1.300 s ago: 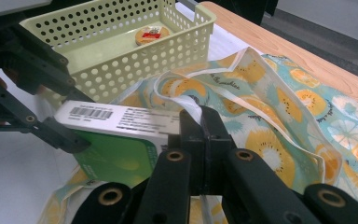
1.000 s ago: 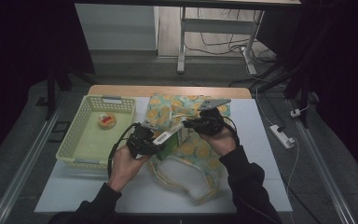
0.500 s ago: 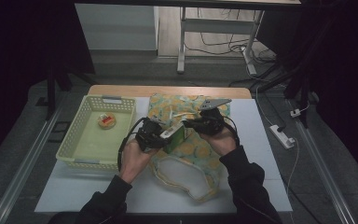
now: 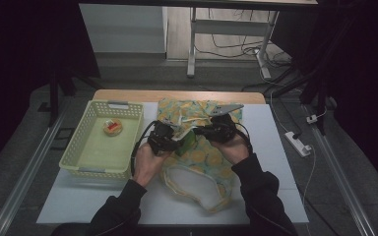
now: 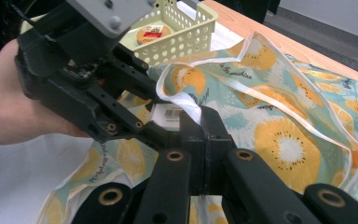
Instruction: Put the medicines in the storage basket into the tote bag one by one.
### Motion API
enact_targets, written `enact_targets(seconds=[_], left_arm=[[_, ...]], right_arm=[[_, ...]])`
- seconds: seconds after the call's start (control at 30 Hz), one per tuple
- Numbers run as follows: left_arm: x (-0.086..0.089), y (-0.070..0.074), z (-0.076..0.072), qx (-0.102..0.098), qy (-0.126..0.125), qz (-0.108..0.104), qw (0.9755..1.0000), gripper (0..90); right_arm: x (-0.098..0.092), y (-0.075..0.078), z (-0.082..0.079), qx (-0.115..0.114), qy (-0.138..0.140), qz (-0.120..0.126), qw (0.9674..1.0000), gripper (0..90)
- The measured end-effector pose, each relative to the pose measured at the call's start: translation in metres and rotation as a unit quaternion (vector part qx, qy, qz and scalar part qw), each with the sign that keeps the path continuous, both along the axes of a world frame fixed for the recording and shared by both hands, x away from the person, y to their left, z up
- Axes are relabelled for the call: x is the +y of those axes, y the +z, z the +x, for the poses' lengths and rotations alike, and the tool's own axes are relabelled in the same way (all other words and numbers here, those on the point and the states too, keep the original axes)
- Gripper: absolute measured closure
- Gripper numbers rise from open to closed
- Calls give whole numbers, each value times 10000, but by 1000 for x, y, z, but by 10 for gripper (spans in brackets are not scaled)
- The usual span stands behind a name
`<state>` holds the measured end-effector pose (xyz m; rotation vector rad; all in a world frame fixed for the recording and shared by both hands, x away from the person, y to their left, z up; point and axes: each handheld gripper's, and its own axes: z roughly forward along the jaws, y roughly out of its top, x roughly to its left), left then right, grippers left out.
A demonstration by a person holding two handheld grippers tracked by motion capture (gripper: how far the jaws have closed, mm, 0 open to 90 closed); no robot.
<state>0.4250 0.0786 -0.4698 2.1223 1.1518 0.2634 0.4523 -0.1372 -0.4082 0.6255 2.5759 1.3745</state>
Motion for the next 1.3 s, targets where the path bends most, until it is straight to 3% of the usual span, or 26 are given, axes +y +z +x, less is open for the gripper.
enact_targets(seconds=[0.77,1.07,1.3], left_arm=[[-1,-10,20,-140,420,112,9990,620],[1,-11,20,-127,281,76,9995,585],[1,-5,12,-226,66,-32,9997,445]], right_arm=[[-1,-2,2,16,-27,-30,10000,895],[-2,-4,4,10,-91,-23,10000,895],[-3,-3,4,-19,-118,17,9999,895]])
